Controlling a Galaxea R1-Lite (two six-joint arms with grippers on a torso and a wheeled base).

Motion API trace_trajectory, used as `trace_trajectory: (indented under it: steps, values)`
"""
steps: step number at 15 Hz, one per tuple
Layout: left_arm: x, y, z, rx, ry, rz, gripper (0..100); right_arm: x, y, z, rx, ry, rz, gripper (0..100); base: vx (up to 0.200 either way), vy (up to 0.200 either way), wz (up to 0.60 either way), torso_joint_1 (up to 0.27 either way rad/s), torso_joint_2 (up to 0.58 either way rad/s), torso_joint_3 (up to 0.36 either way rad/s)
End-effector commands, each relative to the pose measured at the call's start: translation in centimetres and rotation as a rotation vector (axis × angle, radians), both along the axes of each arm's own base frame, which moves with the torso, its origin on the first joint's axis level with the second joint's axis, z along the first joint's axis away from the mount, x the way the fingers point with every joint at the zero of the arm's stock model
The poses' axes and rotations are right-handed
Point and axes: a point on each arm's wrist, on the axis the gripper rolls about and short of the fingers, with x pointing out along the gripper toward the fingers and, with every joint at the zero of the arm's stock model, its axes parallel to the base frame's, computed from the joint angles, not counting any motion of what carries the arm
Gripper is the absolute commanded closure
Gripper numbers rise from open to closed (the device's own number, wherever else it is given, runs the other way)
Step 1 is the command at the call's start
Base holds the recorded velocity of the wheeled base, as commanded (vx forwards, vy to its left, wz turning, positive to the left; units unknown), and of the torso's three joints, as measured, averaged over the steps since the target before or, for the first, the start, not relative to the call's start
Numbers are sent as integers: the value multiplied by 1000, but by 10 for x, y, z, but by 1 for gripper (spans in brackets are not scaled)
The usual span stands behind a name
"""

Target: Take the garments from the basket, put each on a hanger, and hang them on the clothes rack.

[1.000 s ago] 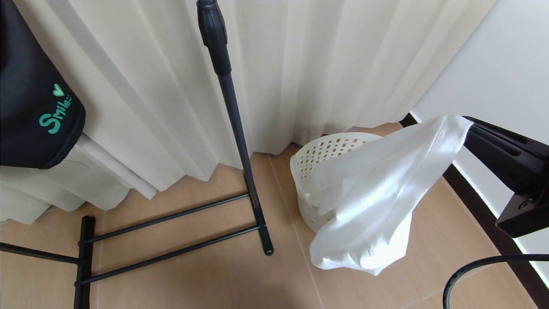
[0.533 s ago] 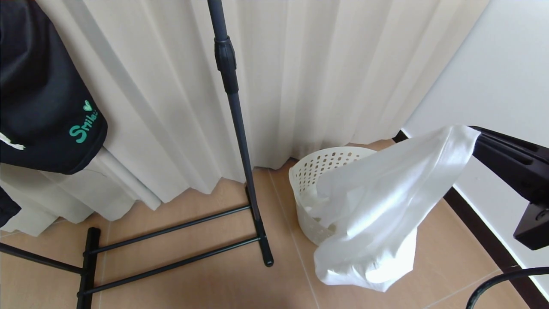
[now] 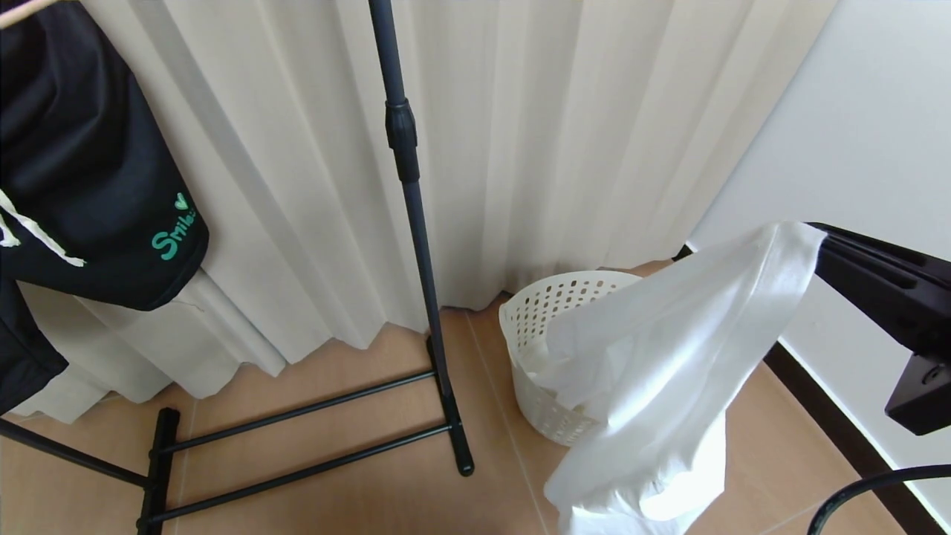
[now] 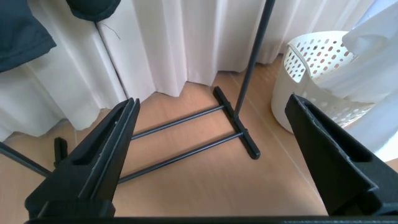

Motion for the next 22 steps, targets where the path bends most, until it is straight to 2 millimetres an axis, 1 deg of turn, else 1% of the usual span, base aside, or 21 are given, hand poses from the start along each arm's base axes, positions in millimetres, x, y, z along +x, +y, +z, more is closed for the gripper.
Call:
trace_trajectory:
  steps: [1,6,12,19,22]
  values:
    - [0,0,0,0,1,0,0,4,3,-2,-9,12,-4,100,0,0,0,12,-232,-237]
    - [0,0,0,0,1,0,0,4,3,-2,-9,12,-4,100,0,0,0,32,-394,-234]
    - [0,0,0,0,1,0,0,3,2,-3,-10,13,-2,100,0,0,0,103,-462,-174]
    - [0,0,0,0,1,0,0,3,2,-4,-12,15,-1,100,0,0,0,158,-509,-147]
    - [0,0,0,0,-1,0,0,3,2,-4,-12,15,-1,100,0,0,0,196,-548,-242]
